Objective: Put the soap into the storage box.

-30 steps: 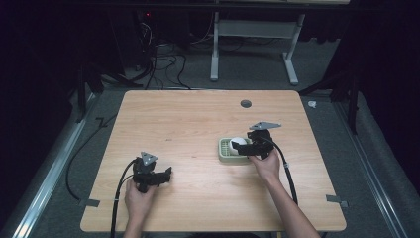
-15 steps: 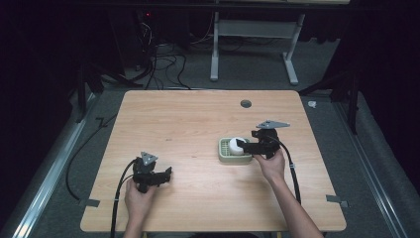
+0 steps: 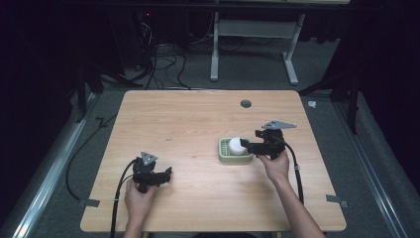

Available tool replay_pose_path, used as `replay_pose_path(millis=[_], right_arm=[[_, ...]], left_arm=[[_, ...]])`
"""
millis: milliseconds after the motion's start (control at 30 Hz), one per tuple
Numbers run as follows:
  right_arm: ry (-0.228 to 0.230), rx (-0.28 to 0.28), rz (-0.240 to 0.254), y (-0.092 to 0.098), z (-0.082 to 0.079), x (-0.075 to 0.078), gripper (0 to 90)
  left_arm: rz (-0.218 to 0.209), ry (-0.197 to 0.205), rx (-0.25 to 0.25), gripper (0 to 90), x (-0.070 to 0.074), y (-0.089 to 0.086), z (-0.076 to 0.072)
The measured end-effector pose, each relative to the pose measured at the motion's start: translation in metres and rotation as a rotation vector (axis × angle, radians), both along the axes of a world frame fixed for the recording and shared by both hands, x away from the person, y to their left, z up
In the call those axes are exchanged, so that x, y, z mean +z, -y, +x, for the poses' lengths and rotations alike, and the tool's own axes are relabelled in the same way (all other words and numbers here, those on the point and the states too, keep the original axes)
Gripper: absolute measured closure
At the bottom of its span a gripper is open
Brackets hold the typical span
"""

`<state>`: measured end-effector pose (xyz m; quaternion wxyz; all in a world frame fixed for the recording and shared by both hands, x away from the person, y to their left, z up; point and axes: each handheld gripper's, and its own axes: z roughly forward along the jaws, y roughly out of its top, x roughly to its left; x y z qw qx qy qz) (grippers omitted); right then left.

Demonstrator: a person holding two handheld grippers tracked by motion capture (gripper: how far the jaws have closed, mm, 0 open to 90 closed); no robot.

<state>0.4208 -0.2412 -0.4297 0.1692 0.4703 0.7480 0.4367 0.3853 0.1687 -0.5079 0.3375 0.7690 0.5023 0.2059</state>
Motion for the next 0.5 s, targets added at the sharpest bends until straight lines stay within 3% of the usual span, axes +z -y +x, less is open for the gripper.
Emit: replay_pose_path(millis=[500], right_arm=[[0.018, -0.01, 0.019, 0.013, -0.009, 0.005, 23.8]], left_arm=[[0.0, 0.0, 0.0, 15.0, 0.0, 0.0, 0.0]])
